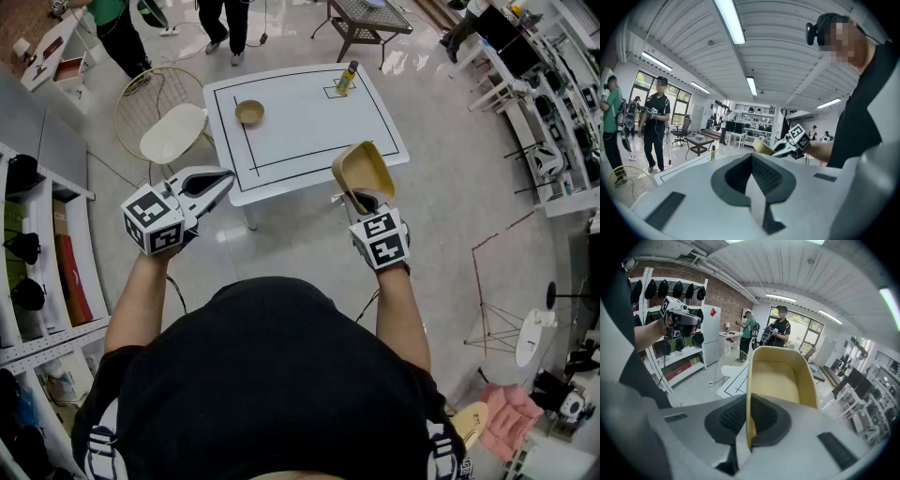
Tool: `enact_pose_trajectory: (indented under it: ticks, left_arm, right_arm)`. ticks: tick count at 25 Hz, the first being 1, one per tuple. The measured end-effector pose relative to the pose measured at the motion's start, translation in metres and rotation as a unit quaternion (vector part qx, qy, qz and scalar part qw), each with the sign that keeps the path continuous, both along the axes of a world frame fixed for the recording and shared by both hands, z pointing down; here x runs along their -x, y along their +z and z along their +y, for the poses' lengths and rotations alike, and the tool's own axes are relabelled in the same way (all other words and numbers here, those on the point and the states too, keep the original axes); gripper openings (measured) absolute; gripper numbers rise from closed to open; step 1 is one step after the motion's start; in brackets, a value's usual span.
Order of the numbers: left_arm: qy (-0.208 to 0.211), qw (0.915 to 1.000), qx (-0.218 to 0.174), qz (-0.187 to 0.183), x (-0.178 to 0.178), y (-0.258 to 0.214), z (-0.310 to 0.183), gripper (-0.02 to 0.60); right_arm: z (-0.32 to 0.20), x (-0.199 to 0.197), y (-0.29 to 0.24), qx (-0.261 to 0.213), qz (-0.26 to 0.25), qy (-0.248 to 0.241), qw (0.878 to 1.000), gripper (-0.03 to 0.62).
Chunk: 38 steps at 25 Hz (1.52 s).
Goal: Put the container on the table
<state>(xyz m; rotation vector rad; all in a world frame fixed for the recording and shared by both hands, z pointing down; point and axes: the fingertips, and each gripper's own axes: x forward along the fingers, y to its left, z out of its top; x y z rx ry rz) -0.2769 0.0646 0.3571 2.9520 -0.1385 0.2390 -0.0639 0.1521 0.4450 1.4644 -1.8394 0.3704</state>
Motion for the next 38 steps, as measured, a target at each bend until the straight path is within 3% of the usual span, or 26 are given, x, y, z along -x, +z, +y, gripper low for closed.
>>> enact_pose_trajectory:
  ticks: [23, 38]
  left_arm:
    - [0.022, 0.9997, -0.004, 0.004, 0.003, -0.005, 0.005, 0.006]
    - [0.017, 0.9998, -0.010, -0.003, -0.028, -0.008, -0.012, 0.006]
  right_arm:
    - [-0.005, 0.006, -0.014, -0.026, -0.013, 0.018, 0.999, 0.008]
    - [-0.016, -0.035, -0.005, -0.024, -0.014, 0.023, 0.999, 0.008]
